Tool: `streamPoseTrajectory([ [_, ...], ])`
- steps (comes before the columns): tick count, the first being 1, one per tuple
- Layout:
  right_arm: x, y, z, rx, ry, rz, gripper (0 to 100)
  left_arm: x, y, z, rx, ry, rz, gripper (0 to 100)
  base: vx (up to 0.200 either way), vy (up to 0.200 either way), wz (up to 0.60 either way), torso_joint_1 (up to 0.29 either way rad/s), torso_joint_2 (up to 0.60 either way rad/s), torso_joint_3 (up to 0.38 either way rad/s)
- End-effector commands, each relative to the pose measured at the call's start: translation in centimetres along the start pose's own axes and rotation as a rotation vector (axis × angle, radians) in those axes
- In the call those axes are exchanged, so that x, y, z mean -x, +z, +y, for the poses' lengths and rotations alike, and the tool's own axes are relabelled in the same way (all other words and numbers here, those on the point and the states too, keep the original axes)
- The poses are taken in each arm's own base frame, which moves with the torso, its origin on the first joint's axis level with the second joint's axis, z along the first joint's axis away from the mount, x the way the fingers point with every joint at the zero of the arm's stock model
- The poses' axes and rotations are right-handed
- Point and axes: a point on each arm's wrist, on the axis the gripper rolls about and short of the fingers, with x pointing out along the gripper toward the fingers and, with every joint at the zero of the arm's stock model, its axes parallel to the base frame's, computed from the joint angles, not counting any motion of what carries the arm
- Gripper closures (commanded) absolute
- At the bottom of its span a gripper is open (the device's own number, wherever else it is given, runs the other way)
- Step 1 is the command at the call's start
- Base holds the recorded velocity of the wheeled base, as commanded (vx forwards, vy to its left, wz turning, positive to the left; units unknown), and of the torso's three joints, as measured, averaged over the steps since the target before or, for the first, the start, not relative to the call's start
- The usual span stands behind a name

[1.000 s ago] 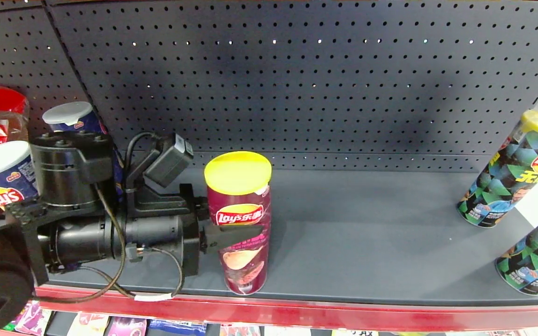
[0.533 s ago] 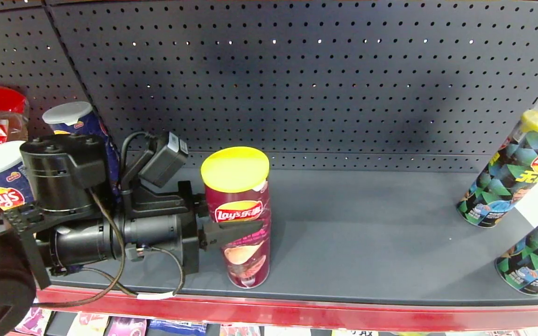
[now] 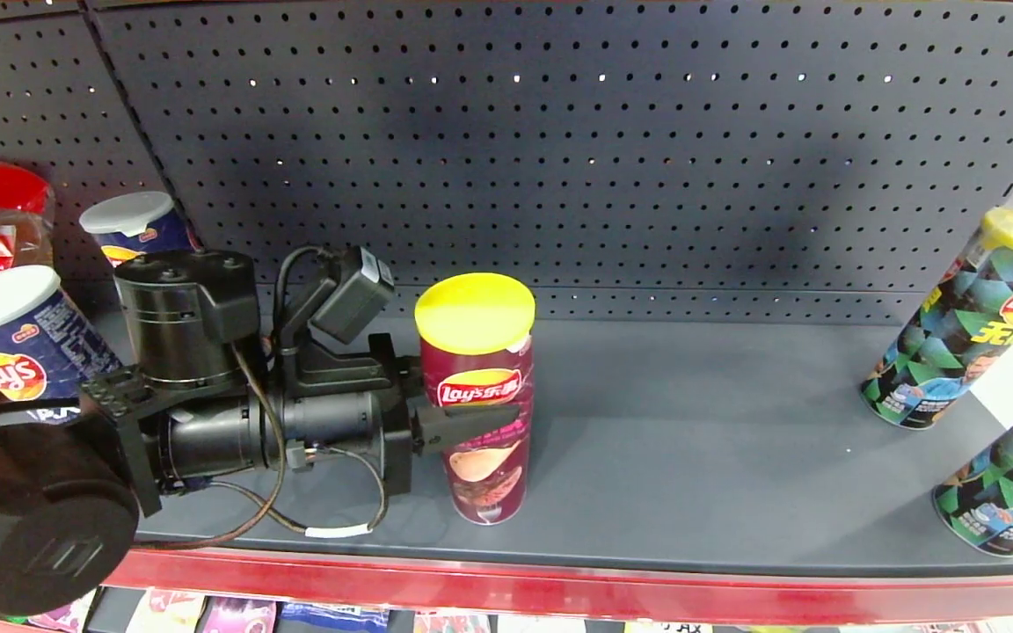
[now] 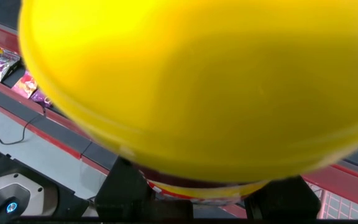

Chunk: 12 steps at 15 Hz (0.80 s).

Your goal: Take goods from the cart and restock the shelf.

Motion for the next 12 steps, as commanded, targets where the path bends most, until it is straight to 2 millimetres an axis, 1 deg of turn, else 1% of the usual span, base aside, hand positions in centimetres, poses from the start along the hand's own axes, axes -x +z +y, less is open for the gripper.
streamPoseTrajectory([
  [1, 0.0, 0.0, 0.0, -0.001, 0.001, 0.003, 100, -0.2, -0.5, -0.2, 0.012, -0.010, 0.016, 100, 0.000, 0.000, 0.00, 0.000, 0.00, 0.000],
  [2, 0.0, 0.0, 0.0, -0.001, 0.001, 0.003, 100, -0.1, -0.8, -0.3, 0.020, -0.011, 0.025, 100, 0.000, 0.000, 0.00, 0.000, 0.00, 0.000],
  [5, 0.0, 0.0, 0.0, -0.001, 0.001, 0.003, 100, 0.1, -0.8, -0.7, 0.024, -0.014, 0.026, 100, 0.000, 0.000, 0.00, 0.000, 0.00, 0.000],
  [9, -0.1, 0.0, 0.0, -0.001, 0.002, 0.005, 100, 0.6, -0.2, -0.9, 0.037, -0.008, 0.006, 100, 0.000, 0.000, 0.00, 0.000, 0.00, 0.000],
  [12, 0.0, 0.0, 0.0, -0.001, 0.001, 0.003, 100, 0.9, -0.2, -1.2, 0.036, -0.011, 0.005, 100, 0.000, 0.000, 0.00, 0.000, 0.00, 0.000],
])
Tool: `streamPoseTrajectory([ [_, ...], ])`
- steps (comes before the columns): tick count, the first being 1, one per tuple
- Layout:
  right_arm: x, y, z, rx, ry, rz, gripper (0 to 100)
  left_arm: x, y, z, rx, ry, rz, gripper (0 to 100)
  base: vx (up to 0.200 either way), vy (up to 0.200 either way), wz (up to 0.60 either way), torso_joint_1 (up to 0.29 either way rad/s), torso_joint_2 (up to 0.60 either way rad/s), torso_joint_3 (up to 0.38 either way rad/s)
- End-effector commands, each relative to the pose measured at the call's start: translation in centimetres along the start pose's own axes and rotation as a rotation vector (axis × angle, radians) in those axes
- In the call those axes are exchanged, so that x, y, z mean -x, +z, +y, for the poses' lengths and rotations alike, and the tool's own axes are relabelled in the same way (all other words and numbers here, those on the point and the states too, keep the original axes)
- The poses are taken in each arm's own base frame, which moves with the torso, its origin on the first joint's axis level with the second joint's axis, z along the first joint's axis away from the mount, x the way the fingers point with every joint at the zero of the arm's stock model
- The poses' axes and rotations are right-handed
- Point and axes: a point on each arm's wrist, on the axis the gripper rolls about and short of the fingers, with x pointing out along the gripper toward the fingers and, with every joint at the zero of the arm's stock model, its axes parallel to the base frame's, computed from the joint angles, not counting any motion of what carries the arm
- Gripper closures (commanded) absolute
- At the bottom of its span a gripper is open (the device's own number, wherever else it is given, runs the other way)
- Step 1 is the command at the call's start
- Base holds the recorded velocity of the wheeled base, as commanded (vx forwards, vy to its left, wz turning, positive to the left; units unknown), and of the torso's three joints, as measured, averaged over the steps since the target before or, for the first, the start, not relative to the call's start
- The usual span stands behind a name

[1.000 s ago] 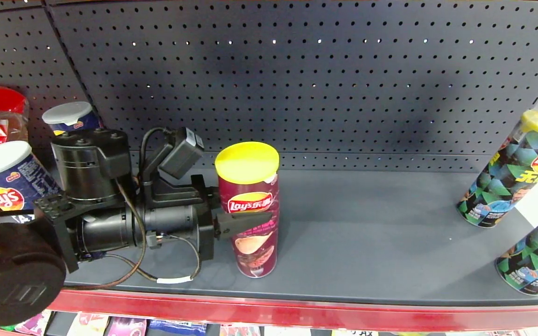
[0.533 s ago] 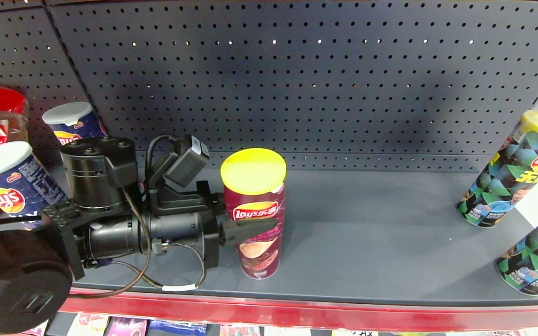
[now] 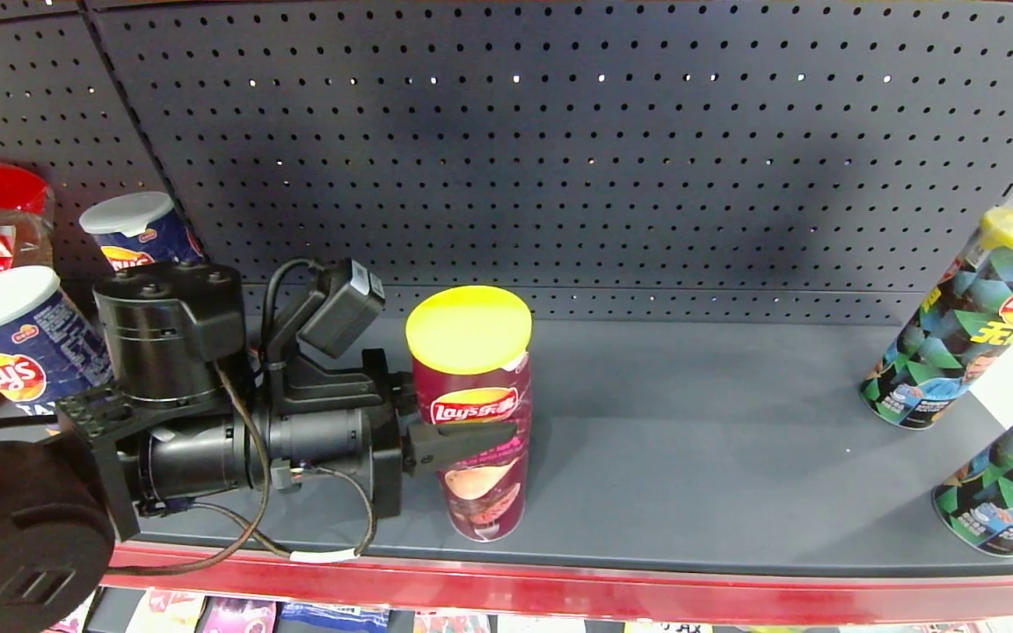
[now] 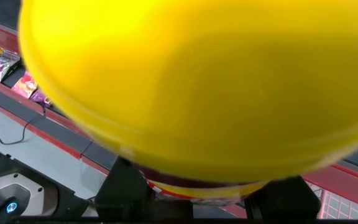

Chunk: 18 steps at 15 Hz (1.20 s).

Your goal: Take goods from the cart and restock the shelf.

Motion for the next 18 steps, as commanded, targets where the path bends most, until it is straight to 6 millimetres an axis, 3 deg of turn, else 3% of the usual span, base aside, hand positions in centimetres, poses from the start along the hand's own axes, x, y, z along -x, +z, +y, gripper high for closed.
streamPoseTrajectory([
  [1, 0.0, 0.0, 0.0, 0.000, 0.001, 0.001, 100, 0.2, 0.1, -0.3, -0.006, -0.004, -0.006, 100, 0.000, 0.000, 0.00, 0.000, 0.00, 0.000],
  [10, 0.0, 0.1, 0.0, 0.002, 0.000, -0.002, 100, 1.0, -0.7, -1.0, 0.012, -0.003, 0.013, 100, 0.000, 0.000, 0.00, 0.000, 0.00, 0.000],
  [11, 0.0, 0.1, 0.0, 0.002, 0.001, 0.000, 100, 1.0, -0.7, -1.0, 0.011, -0.003, 0.013, 0, 0.000, 0.000, 0.00, 0.000, 0.00, 0.000],
  [16, 0.0, 0.1, 0.0, 0.002, 0.000, -0.002, 100, 1.3, -0.4, -0.9, 0.005, 0.025, 0.002, 0, 0.000, 0.000, 0.00, 0.000, 0.00, 0.000],
  [18, 0.0, 0.0, 0.0, 0.002, 0.001, 0.001, 100, 2.6, -0.2, -1.0, -0.001, 0.075, -0.012, 0, 0.000, 0.000, 0.00, 0.000, 0.00, 0.000],
])
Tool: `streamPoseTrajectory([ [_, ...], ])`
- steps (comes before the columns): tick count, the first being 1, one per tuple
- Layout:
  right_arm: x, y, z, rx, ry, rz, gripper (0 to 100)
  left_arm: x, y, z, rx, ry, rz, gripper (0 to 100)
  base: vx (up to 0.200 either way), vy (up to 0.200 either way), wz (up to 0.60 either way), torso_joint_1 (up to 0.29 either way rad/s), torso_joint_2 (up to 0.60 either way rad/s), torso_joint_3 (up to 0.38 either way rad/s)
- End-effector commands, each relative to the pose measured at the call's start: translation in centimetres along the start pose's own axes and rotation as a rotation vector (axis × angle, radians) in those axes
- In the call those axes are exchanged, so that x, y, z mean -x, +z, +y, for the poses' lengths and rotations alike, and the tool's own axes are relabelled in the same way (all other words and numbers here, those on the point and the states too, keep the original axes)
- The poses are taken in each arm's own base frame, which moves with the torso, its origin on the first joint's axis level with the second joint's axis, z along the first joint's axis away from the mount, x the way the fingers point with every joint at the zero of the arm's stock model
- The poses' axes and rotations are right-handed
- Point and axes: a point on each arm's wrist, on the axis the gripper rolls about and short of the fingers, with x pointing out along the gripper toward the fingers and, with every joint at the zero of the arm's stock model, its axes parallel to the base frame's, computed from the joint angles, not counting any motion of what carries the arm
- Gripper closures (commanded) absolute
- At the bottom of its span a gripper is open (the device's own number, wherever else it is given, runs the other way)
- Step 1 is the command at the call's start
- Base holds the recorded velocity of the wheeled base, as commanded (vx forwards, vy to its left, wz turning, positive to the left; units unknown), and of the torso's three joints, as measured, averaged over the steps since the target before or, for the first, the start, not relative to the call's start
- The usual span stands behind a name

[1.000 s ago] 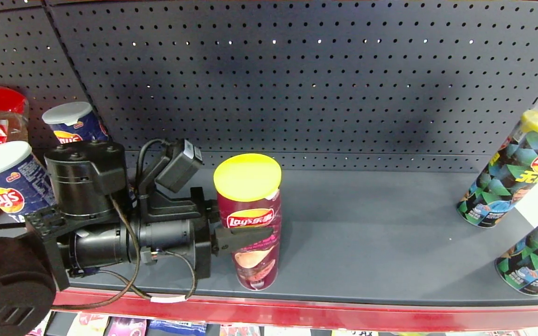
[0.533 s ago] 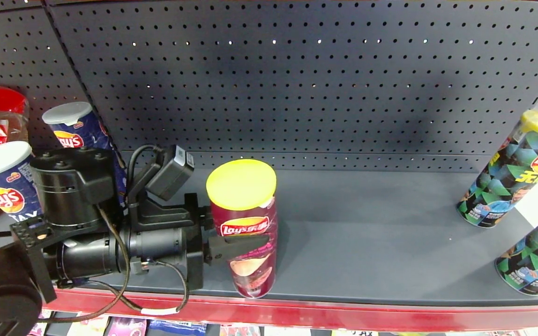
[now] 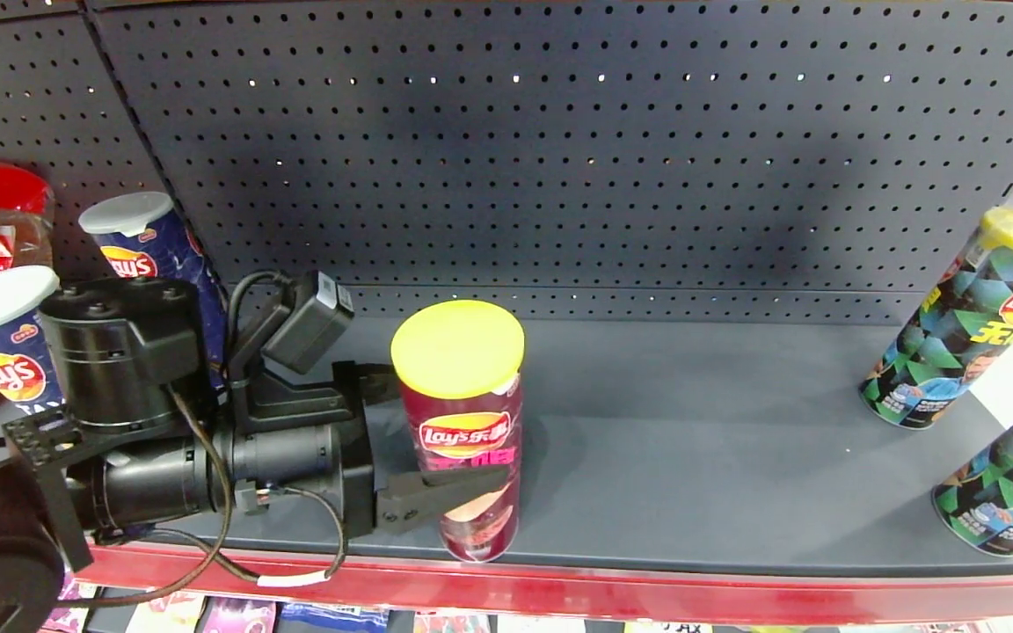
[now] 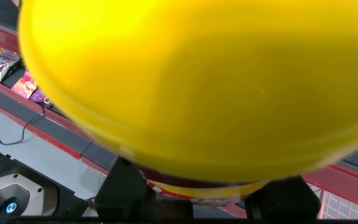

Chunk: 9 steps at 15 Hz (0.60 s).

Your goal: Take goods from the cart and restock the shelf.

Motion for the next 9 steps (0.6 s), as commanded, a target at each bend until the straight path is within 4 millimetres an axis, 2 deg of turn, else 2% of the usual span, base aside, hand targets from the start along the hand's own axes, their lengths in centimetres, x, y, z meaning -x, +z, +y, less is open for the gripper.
streamPoseTrajectory([
  [1, -0.1, -0.1, 0.0, -0.002, 0.000, 0.007, 100, 1.8, 0.1, -0.5, -0.008, 0.032, -0.020, 0, 0.000, 0.000, 0.00, 0.000, 0.00, 0.000],
  [3, -0.1, -0.3, 0.0, -0.002, 0.000, 0.008, 100, 3.2, -0.1, -0.8, -0.006, 0.054, -0.027, 0, 0.000, 0.000, 0.00, 0.000, 0.00, 0.000],
  [4, -0.1, -0.3, 0.0, -0.002, 0.000, 0.008, 100, 4.7, -0.2, -1.3, -0.011, 0.079, -0.042, 0, 0.000, 0.000, 0.00, 0.000, 0.00, 0.000],
  [7, -0.3, -0.7, 0.0, -0.008, 0.002, 0.024, 100, 7.1, -1.0, -2.8, 0.006, 0.109, -0.057, 0, 0.000, 0.000, 0.00, 0.000, 0.00, 0.000],
  [8, -0.4, -1.1, 0.0, -0.011, 0.003, 0.034, 100, 8.8, -1.8, -3.8, 0.016, 0.158, -0.069, 0, 0.000, 0.000, 0.00, 0.000, 0.00, 0.000],
  [9, -0.4, -1.1, 0.0, -0.012, 0.003, 0.037, 100, 9.3, -2.0, -3.9, 0.016, 0.185, -0.071, 0, 0.000, 0.000, 0.00, 0.000, 0.00, 0.000],
])
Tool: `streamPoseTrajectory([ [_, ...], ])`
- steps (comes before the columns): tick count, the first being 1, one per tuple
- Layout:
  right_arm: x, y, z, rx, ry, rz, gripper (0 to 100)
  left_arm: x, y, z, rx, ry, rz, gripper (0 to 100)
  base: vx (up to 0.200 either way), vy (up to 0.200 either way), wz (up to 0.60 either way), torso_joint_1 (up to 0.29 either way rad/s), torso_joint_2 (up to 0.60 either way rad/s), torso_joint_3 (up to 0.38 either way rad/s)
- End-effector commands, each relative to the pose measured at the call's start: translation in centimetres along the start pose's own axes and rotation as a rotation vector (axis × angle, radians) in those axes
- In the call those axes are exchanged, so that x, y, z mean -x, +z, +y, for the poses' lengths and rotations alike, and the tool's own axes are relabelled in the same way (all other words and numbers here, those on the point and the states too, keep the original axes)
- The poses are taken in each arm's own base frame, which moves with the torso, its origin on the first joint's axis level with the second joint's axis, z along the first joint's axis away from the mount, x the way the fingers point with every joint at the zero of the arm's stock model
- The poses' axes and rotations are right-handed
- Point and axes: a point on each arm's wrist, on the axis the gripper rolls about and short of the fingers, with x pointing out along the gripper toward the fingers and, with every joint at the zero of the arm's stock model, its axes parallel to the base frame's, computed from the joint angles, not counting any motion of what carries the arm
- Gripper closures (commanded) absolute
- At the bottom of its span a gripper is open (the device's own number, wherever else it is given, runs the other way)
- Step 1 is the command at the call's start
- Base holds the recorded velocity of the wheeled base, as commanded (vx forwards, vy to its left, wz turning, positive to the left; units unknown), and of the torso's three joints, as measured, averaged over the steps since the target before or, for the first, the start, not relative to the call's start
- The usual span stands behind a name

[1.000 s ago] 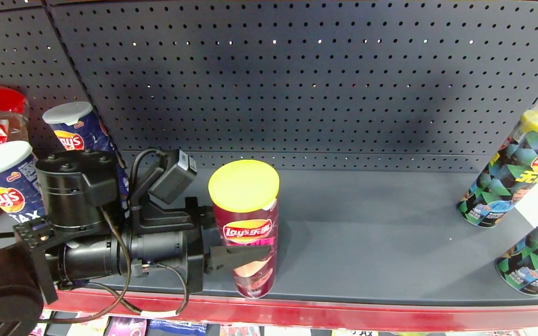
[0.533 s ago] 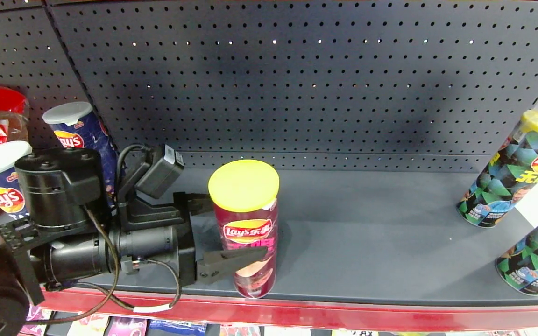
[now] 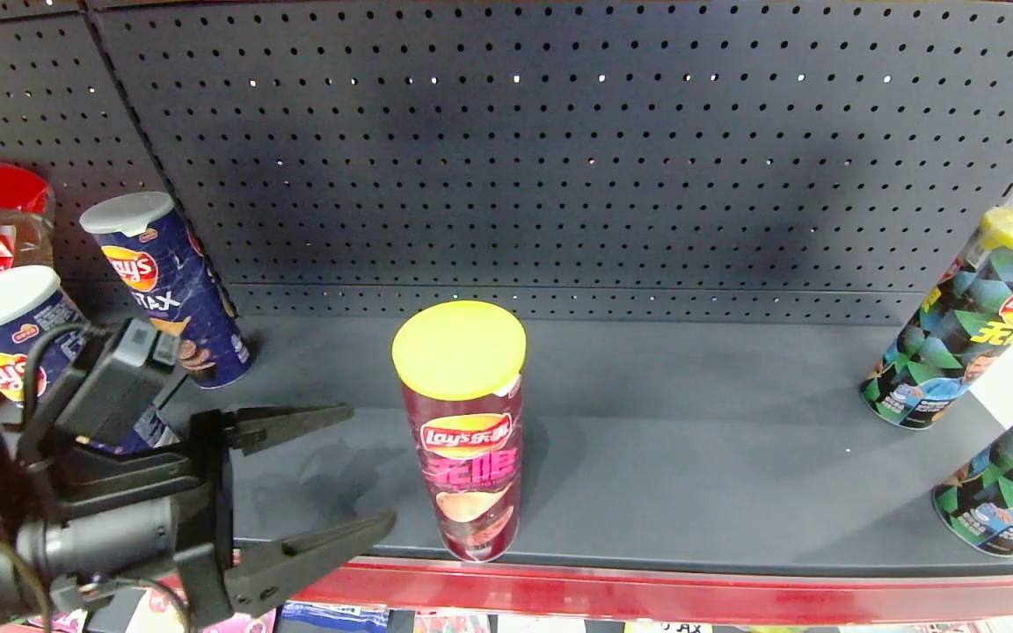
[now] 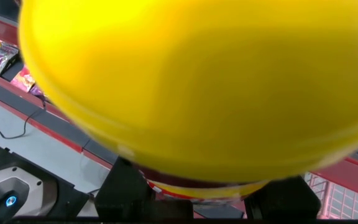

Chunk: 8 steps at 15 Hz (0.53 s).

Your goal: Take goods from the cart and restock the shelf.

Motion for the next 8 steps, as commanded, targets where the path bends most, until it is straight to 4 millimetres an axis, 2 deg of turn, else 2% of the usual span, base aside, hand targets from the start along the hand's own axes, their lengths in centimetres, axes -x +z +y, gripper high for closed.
streamPoseTrajectory([
  [1, -0.1, -0.3, 0.0, -0.002, 0.002, 0.009, 100, 3.3, -0.5, -0.9, -0.020, 0.201, -0.057, 0, 0.000, 0.000, 0.00, 0.000, 0.00, 0.000],
  [3, -0.2, -0.3, 0.0, -0.003, 0.003, 0.012, 100, 4.4, -0.4, -1.1, -0.033, 0.440, -0.091, 0, 0.000, 0.000, 0.00, 0.000, 0.00, 0.000],
  [5, -0.2, -0.3, 0.0, -0.004, 0.003, 0.014, 100, 5.4, -0.6, -0.9, -0.070, 0.826, -0.068, 0, 0.000, 0.000, 0.00, 0.000, 0.00, 0.000],
  [6, -0.2, -0.3, 0.0, -0.003, 0.003, 0.012, 100, 5.9, -0.7, -1.2, -0.089, 0.902, -0.054, 0, 0.000, 0.000, 0.00, 0.000, 0.00, 0.000],
  [8, -0.1, -0.3, 0.0, -0.003, 0.002, 0.011, 100, 7.1, -1.6, -2.2, -0.138, 0.900, -0.003, 0, 0.000, 0.000, 0.00, 0.000, 0.00, 0.000],
])
